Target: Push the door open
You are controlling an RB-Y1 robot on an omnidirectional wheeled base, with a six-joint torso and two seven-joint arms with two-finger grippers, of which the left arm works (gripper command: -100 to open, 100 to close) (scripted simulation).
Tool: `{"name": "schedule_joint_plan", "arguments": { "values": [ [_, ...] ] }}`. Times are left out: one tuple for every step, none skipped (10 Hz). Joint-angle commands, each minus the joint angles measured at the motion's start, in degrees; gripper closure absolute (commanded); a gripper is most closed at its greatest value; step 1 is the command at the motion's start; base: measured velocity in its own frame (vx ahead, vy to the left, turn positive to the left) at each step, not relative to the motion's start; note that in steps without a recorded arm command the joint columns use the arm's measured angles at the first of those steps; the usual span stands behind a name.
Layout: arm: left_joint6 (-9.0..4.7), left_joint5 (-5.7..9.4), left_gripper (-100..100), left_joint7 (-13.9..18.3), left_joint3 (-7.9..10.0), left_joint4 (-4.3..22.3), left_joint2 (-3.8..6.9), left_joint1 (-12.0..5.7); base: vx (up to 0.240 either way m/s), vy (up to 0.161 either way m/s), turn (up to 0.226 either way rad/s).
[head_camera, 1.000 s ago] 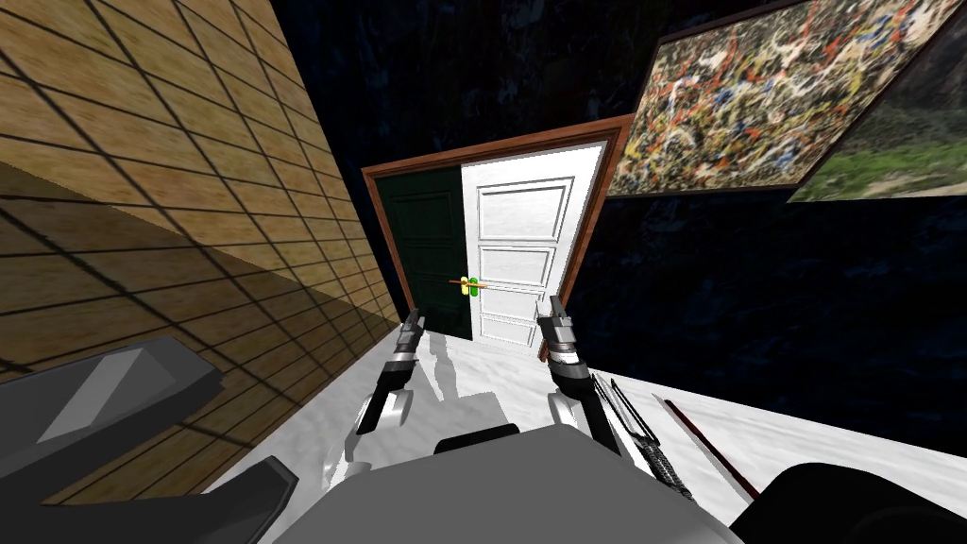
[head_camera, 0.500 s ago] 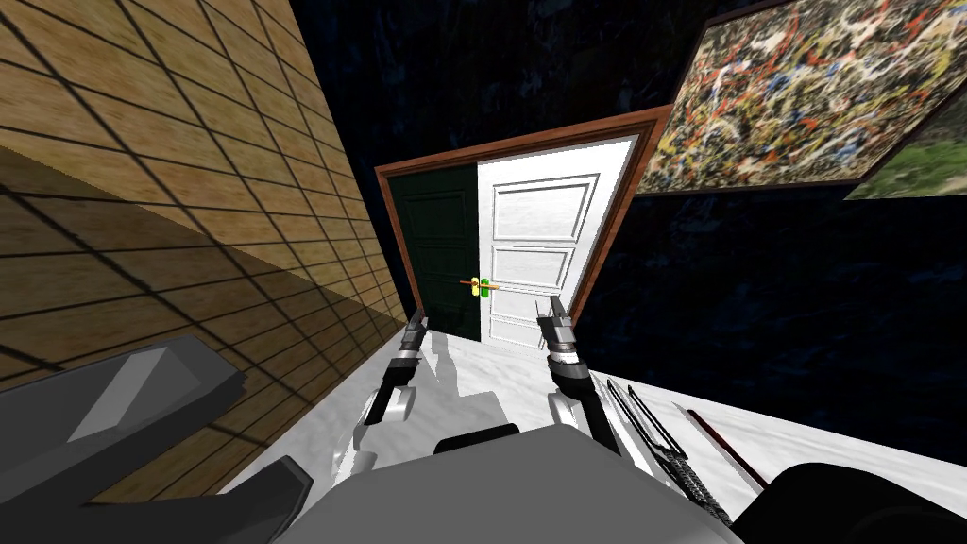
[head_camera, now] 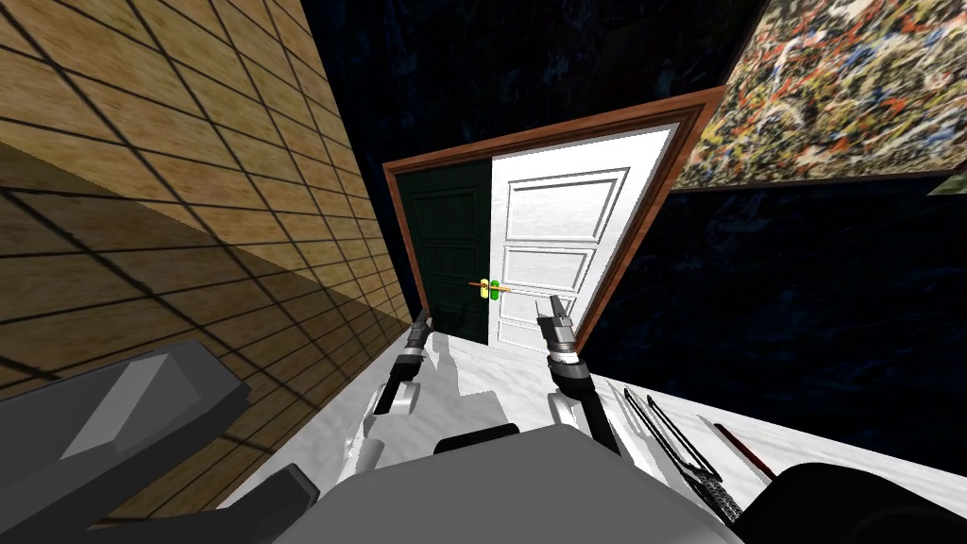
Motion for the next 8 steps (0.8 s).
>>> {"name": "schedule_joint_plan", "arguments": {
  "values": [
    [0.24,0.07,-100,0.1,-0.29,1.8,0.05,-1.21,0.077,0.176,0.043],
    [0.30,0.11,-100,0.1,-0.43,2.7,0.08,-1.77,0.080,0.187,0.028],
    [0.40,0.15,-100,0.2,-0.63,4.0,0.05,-2.61,0.097,0.150,0.012],
    [0.49,0.20,-100,0.2,-0.84,5.3,0.02,-3.44,0.123,0.131,0.017],
    [0.59,0.25,-100,0.3,-1.04,6.6,-0.02,-4.28,0.125,0.120,0.016],
    [0.69,0.29,-100,0.3,-1.25,7.9,-0.06,-5.11,0.122,0.110,0.018],
    [0.75,0.32,-100,0.3,-1.39,8.8,-0.08,-5.67,0.093,0.092,0.009],
    [0.81,0.36,-100,0.4,-1.52,9.7,-0.10,-6.23,0.076,0.091,0.009]
  ]
}}
